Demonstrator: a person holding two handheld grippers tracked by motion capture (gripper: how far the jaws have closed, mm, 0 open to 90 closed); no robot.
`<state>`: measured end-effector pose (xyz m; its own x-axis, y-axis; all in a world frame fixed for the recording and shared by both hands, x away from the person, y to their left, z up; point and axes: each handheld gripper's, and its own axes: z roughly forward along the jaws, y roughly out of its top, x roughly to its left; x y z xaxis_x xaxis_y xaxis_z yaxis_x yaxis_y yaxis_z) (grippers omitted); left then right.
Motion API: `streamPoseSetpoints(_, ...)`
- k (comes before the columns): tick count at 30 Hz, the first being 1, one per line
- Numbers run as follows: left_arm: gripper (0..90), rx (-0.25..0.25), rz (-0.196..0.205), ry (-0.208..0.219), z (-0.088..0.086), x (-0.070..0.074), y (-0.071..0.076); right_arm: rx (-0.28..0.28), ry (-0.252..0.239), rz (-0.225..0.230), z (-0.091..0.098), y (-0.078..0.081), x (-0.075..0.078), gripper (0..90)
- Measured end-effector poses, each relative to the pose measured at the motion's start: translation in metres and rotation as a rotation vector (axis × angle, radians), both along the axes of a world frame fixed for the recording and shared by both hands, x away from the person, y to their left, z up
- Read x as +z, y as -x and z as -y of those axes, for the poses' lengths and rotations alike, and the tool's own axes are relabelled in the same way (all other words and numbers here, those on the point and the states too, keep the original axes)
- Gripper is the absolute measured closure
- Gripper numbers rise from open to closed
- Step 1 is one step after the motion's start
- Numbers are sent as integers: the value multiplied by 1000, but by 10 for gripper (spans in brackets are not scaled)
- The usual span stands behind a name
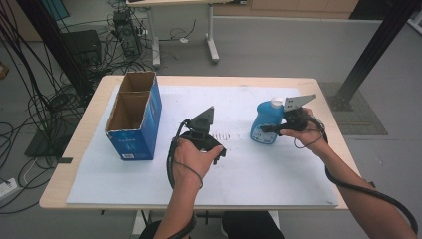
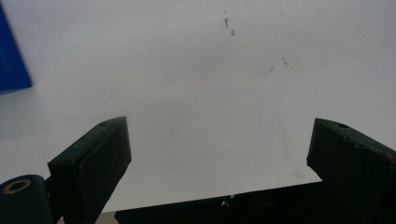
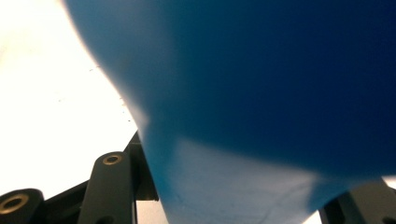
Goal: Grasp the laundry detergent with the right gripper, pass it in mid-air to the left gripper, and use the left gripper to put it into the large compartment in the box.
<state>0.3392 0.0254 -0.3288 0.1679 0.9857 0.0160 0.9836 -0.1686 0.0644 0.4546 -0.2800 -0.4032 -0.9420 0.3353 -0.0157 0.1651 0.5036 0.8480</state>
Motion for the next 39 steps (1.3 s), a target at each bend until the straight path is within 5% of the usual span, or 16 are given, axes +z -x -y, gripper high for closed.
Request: streamPoseSetpoints(39, 66, -3, 11, -7, 1, 4, 1, -8, 3, -4, -1, 0, 1, 428)
